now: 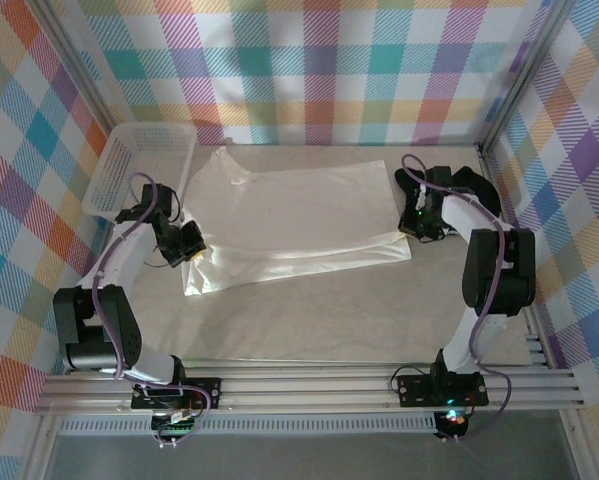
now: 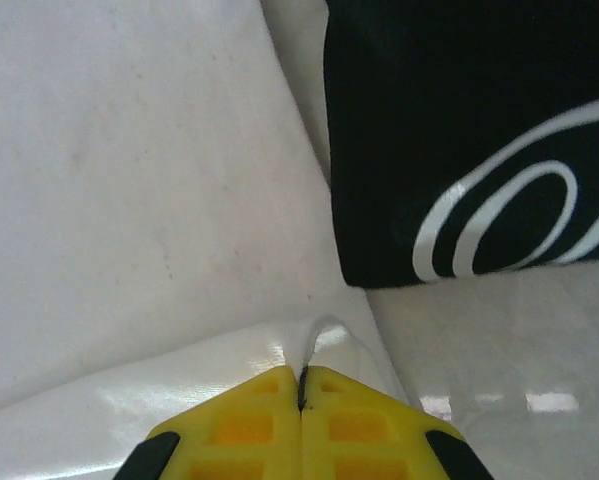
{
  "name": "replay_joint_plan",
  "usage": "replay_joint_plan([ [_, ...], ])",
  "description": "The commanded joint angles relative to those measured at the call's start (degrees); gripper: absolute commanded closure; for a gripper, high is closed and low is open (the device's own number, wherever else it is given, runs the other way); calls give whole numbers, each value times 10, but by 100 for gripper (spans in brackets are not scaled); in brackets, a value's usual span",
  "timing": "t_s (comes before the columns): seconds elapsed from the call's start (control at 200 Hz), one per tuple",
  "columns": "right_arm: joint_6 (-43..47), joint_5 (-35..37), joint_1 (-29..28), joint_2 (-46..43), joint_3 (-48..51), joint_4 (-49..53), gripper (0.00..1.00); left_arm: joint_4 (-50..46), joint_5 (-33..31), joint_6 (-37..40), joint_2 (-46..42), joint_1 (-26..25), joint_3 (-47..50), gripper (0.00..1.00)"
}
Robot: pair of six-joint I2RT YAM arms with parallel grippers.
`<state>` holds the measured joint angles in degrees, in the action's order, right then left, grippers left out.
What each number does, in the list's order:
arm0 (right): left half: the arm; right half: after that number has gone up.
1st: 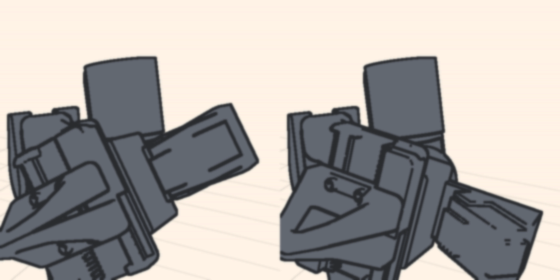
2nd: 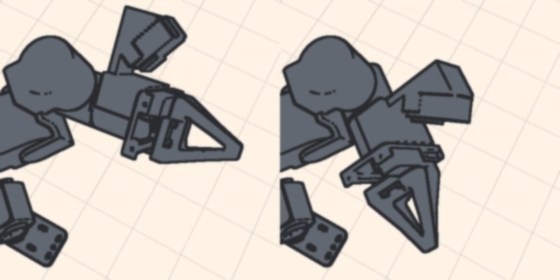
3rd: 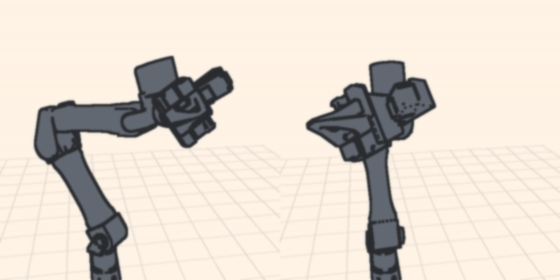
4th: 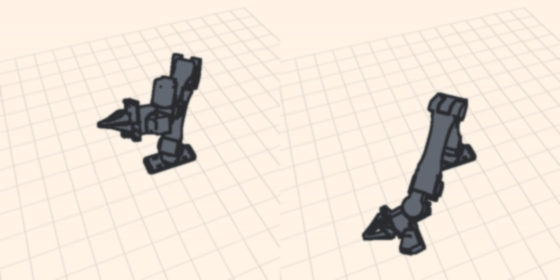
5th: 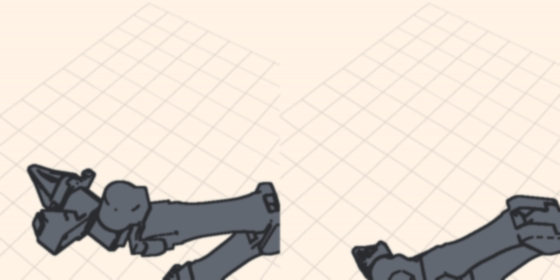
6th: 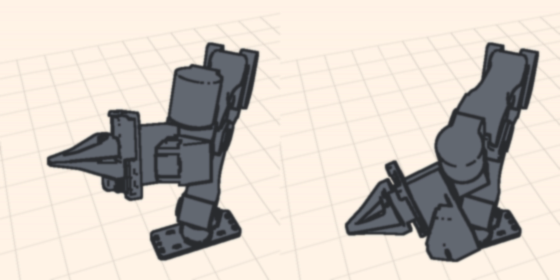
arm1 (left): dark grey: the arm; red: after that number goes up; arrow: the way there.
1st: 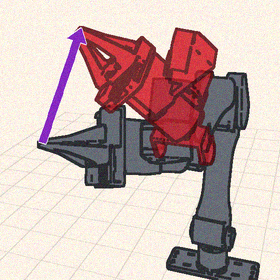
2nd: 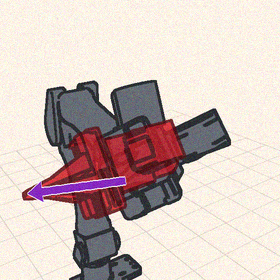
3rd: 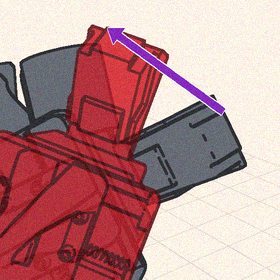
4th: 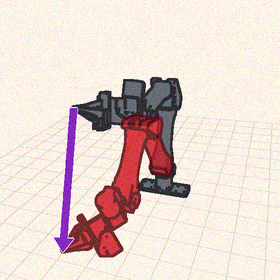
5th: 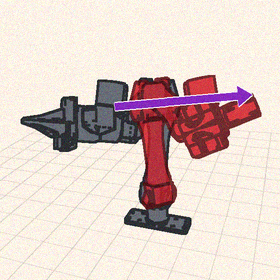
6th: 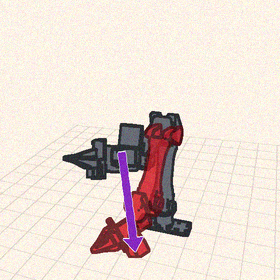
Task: Fold the inside-out t-shirt
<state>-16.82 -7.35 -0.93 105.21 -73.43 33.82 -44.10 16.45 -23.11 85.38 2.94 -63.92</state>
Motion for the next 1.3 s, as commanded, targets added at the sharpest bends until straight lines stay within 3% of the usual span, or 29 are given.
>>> replay_joint_plan([
  [0.0,13,-3,-5,23,-29,8,94,19,-8,-9,17,17,-38,100],
  [0.41,15,-4,-13,102,-112,13,91,21,-34,-32,150,24,-152,98],
  [0.53,20,8,-13,126,-146,23,74,22,-39,-48,201,24,-191,73],
  [0.6,24,5,-13,128,-163,28,64,13,-47,-48,215,24,-210,63],
  [0.675,28,1,-13,111,-173,28,59,19,-40,-54,201,23,-212,57],
  [0.815,34,-6,-24,26,-100,0,56,51,-14,-73,119,13,-157,52],
  [1.0,32,16,-58,-82,43,-38,44,115,-19,-99,-38,-21,6,48],
  [1.18,27,-17,-75,-31,35,-37,49,213,10,-137,-41,-56,118,51],
  [1.295,36,13,-75,23,-1,-8,55,234,-6,-134,-1,-60,134,55],
])
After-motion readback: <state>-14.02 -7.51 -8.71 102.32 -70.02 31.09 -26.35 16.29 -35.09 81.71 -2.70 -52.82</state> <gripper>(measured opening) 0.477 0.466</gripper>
